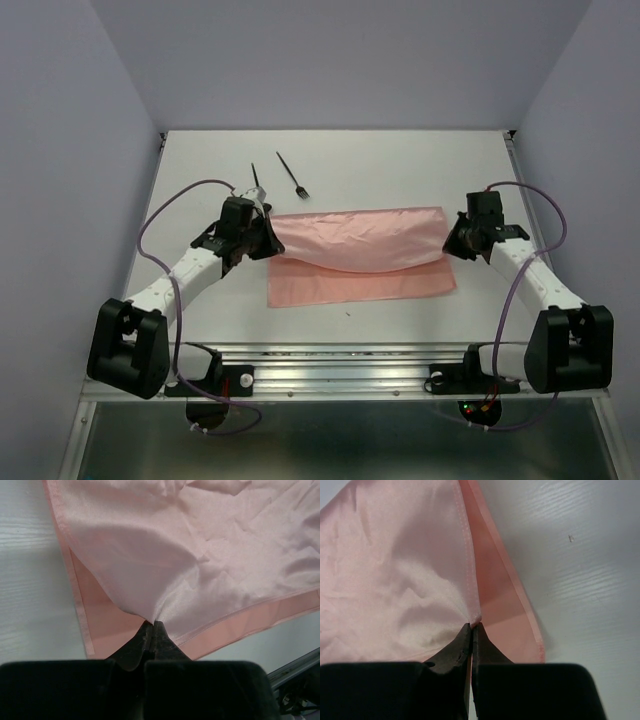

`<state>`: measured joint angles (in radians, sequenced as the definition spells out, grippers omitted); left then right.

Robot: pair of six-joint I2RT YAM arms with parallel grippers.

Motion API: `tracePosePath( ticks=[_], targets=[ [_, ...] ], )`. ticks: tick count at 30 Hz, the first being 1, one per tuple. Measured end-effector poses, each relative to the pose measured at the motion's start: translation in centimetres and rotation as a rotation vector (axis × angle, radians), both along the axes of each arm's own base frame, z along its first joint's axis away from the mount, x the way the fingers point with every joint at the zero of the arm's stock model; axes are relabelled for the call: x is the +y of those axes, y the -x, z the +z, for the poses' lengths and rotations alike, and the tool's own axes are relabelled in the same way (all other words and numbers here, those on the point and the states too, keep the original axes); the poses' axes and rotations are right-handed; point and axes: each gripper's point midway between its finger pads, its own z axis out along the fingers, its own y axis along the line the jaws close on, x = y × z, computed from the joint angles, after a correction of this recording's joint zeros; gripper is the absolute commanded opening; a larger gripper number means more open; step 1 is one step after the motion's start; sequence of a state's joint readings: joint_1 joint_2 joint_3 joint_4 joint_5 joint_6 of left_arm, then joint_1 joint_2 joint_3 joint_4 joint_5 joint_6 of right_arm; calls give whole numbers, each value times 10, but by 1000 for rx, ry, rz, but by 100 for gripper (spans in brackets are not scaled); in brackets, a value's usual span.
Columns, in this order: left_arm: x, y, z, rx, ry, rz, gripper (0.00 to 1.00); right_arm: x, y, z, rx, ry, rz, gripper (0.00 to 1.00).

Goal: Fold the napkin into a case and place the utensils inside
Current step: Fold the rectangle-folded napkin.

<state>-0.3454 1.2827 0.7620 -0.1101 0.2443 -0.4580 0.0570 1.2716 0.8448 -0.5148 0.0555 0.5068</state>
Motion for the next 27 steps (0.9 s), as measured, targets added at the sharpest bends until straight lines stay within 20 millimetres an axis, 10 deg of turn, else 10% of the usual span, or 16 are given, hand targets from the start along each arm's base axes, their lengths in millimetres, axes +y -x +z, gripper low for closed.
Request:
tracePosePath(
  ticks=[18,27],
  targets=[
    [4,17,32,-36,70,56,0,0,35,21,3,-39,-55,1],
    [9,53,-21,122,83,92,0,3,56,-14,100,-79,-123,1]
  ],
)
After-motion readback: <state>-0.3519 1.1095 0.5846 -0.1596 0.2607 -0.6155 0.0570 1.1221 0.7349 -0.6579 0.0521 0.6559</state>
